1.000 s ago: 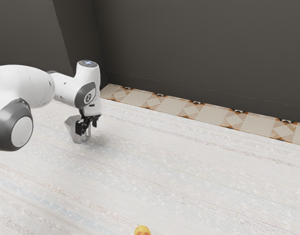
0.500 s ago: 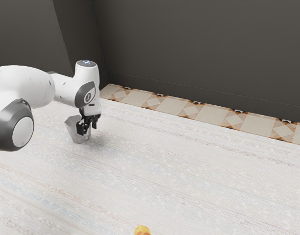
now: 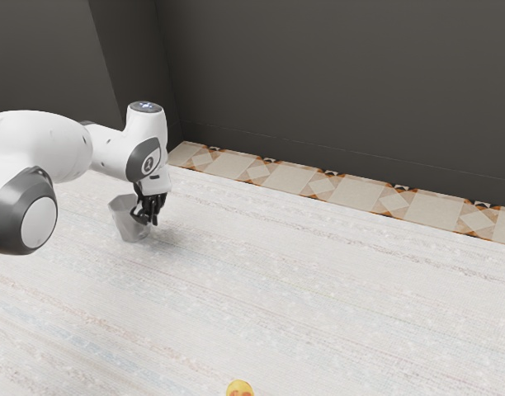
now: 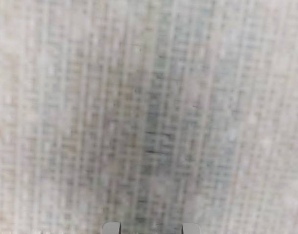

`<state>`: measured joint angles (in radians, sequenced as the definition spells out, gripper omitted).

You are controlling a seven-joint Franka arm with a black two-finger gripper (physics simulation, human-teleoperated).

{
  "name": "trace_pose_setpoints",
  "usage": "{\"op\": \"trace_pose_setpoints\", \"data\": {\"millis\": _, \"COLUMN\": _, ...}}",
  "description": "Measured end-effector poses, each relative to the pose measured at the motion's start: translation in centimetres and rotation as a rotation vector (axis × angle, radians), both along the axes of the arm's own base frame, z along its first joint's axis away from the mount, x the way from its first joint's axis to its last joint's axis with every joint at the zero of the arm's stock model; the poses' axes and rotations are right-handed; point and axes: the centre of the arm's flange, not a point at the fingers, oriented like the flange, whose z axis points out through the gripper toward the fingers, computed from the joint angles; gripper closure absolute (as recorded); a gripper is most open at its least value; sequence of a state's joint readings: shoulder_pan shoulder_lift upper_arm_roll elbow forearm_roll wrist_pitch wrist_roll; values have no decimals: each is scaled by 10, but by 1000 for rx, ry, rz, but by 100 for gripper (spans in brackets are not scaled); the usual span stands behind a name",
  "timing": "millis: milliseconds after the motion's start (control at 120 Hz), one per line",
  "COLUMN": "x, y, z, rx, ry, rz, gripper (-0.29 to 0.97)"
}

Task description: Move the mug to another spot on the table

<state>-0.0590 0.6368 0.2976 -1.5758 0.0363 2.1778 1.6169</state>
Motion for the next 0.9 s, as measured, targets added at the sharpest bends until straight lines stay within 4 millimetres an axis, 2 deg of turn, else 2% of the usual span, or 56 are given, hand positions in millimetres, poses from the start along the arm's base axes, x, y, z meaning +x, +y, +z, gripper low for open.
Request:
{"op": "trace_pose_setpoints", "data": {"millis": 150, "x": 1, "y": -1, "z": 3, "rx": 2, "ry": -10, "rz": 3, "gripper": 70}}
{"op": "trace_pose_setpoints", "data": {"millis": 350, "x": 3, "y": -15, "z": 37, "rx": 0, "ry": -63, "rz": -8, "gripper": 71}}
{"op": "trace_pose_setpoints", "data": {"millis": 467, "x": -2, "y": -40, "z": 44, "rx": 6, "ry": -62, "rz": -32, "gripper": 71}}
{"op": "trace_pose_setpoints", "data": {"millis": 567, "x": -14, "y": -68, "z": 45, "rx": 32, "ry": -47, "rz": -62, "gripper": 71}}
{"op": "trace_pose_setpoints", "data": {"millis": 825, "x": -47, "y": -159, "z": 24, "rx": 119, "ry": -23, "rz": -144, "gripper": 71}}
{"op": "trace_pose_setpoints", "data": {"millis": 900, "x": -60, "y": -177, "z": 15, "rx": 124, "ry": -21, "rz": -146, "gripper": 71}}
